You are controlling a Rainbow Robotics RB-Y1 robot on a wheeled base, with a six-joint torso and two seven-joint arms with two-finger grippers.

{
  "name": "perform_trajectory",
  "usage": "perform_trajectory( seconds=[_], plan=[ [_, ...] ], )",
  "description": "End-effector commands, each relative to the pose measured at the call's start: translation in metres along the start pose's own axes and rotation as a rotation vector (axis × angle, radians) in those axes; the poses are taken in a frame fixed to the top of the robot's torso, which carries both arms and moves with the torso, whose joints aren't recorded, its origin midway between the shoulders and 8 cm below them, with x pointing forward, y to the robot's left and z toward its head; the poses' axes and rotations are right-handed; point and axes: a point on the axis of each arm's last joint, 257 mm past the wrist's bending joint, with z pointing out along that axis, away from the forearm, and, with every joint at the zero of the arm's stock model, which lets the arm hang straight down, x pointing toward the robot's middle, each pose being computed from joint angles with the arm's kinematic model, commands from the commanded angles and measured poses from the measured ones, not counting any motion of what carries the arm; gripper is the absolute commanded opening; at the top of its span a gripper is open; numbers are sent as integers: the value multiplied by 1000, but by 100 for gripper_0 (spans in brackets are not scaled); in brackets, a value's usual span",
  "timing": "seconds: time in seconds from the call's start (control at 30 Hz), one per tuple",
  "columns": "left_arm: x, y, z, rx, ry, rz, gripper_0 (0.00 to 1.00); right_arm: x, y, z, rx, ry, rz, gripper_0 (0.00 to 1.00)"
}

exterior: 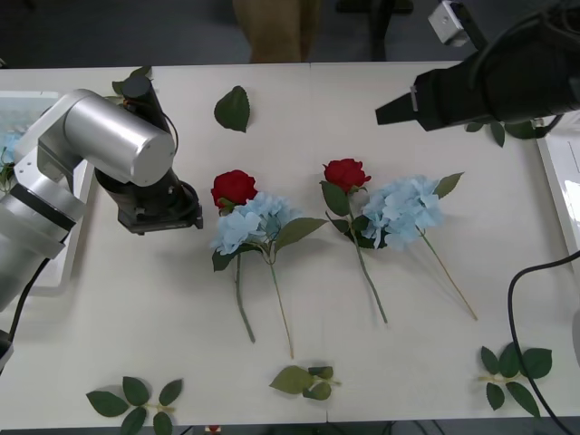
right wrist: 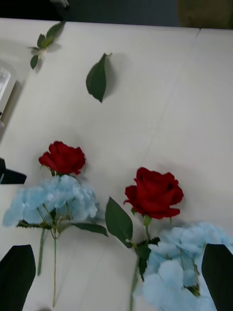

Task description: Place the red flowers into the right box and the blue flowers into the left box. If a person shows an open palm, hand one flower to the person first, then continue sorting.

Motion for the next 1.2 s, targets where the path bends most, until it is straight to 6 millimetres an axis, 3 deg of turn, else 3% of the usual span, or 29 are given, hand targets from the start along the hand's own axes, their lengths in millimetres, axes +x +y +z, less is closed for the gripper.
perform_trajectory(
  seconds=[0.03, 0.17, 0.2, 0.27, 0.57, 0.7, 0.93, 1.1, 1.2],
  plan=[
    [-22, -35, -2, 17, -85, -4, 100, 58, -66, -12, 44, 89, -116, 100],
    [-17, -37, 6, -1, -89, 12, 100, 118, -114, -3, 104, 130, -248, 100],
    [-18, -37, 5, 0, -90, 13, 100, 122, -116, -2, 107, 131, -255, 100],
    [-15, -43, 3, 10, -86, 22, 100, 153, -127, 7, 122, 130, -293, 100],
    [5, -68, -14, 32, -60, 45, 100, 217, -127, 20, 200, 114, -372, 100],
    [8, -83, -15, 60, -59, 37, 100, 218, -114, 38, 191, 100, -380, 100],
    [12, -108, -1, 91, -115, 19, 100, 200, -99, 72, 235, 75, -361, 100],
    [18, -110, 8, 72, -135, 33, 100, 192, -94, 87, 273, 79, -358, 100],
    [19, -106, 11, 58, -132, 34, 100, 189, -92, 92, 290, 83, -354, 84]
  ],
)
